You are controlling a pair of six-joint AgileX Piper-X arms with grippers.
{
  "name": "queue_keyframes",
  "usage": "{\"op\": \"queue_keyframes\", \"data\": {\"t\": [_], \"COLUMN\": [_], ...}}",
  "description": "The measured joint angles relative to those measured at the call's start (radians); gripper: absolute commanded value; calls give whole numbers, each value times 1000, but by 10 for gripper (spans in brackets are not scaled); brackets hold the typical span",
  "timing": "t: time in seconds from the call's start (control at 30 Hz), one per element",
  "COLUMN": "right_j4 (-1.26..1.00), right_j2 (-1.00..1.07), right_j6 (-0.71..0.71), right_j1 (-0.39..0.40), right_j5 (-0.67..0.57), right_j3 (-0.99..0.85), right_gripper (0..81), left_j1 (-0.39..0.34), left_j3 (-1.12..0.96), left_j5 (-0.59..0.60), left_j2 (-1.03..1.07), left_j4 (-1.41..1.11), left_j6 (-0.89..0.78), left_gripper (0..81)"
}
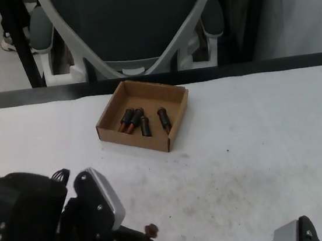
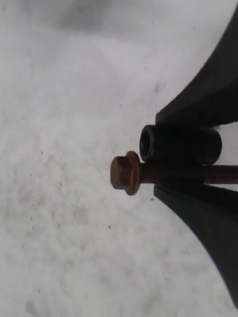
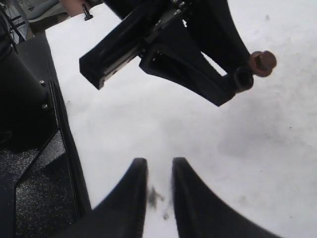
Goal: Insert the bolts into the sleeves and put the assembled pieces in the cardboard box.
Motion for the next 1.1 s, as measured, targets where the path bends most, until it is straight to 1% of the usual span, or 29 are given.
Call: {"op": "queue_keyframes", "data": {"t": [0.1,0.4,0.43,0.5,0.7,0.77,0.83,1.1], "right_j4": [0,0,0,0,0,0,0,0], "right_j2": [0,0,0,0,0,0,0,0], "right_j6": [0,0,0,0,0,0,0,7], "right_j1": [0,0,0,0,0,0,0,0], "right_j5": [0,5,8,8,8,8,9,15], "right_j3": [0,0,0,0,0,0,0,0], "right_gripper": [183,183,183,183,183,183,183,183], "left_j1": [0,0,0,0,0,0,0,0], "left_j3": [8,8,8,8,8,8,8,8], "left_j5": [-46,-56,-56,-54,-1,0,3,3], "left_j2": [-13,-14,-14,-14,-14,-14,-14,-14], "left_j4": [0,9,9,9,9,9,9,9], "left_j6": [-19,-74,-74,-80,-86,-86,-88,-104], "left_gripper": [8,8,24,81,325,389,410,408]}}
